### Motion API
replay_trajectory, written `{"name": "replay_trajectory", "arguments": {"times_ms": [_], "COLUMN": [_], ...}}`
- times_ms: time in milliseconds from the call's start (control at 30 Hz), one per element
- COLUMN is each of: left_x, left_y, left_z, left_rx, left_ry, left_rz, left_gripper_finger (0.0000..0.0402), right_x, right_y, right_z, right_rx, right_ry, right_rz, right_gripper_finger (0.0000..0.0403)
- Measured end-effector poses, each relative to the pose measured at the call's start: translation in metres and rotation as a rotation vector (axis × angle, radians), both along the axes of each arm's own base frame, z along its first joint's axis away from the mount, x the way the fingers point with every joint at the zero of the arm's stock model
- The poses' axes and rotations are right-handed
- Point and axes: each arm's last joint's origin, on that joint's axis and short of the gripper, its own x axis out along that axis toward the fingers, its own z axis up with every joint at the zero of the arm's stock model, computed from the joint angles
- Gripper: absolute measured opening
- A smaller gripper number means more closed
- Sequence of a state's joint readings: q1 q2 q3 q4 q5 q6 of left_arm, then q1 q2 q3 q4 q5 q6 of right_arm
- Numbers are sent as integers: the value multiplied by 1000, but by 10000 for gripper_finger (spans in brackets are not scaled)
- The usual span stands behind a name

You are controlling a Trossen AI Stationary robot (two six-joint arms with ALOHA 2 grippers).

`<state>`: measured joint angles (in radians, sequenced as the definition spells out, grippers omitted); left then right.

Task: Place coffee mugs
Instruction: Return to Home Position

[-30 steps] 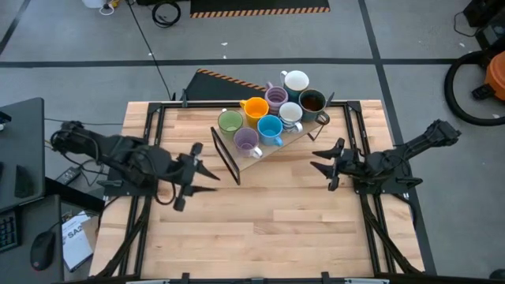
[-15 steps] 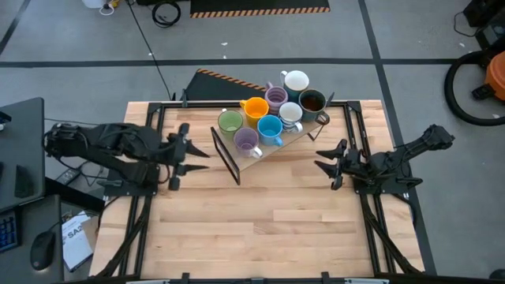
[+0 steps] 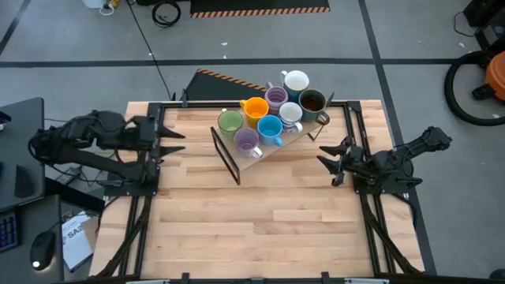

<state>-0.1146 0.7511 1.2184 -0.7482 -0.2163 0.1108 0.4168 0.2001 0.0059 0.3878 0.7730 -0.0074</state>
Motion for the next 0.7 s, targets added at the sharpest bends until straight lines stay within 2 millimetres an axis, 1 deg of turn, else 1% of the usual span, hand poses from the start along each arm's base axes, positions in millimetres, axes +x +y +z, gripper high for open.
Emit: {"name": "replay_trajectory", "arguments": {"times_ms": [100,300,400,533,700], "left_x": [-10,-30,-38,-44,-44], "left_y": [3,7,8,8,9], "left_z": [-16,-59,-80,-101,-128], "left_rx": [-4,-58,-104,-172,-231], "left_ry": [-44,-106,-144,-229,-313], "left_rz": [21,60,70,77,87], "left_gripper_finger": [142,142,142,142,142], "right_x": [-2,-7,-12,-18,-20], "right_y": [-2,-4,-6,-10,-10], "right_z": [5,11,16,24,27], "right_rx": [-9,-50,-61,-61,-44], "right_ry": [-25,-63,-108,-176,-204], "right_rz": [-41,-49,-84,-126,-124], "right_gripper_finger": [179,158,149,144,145]}}
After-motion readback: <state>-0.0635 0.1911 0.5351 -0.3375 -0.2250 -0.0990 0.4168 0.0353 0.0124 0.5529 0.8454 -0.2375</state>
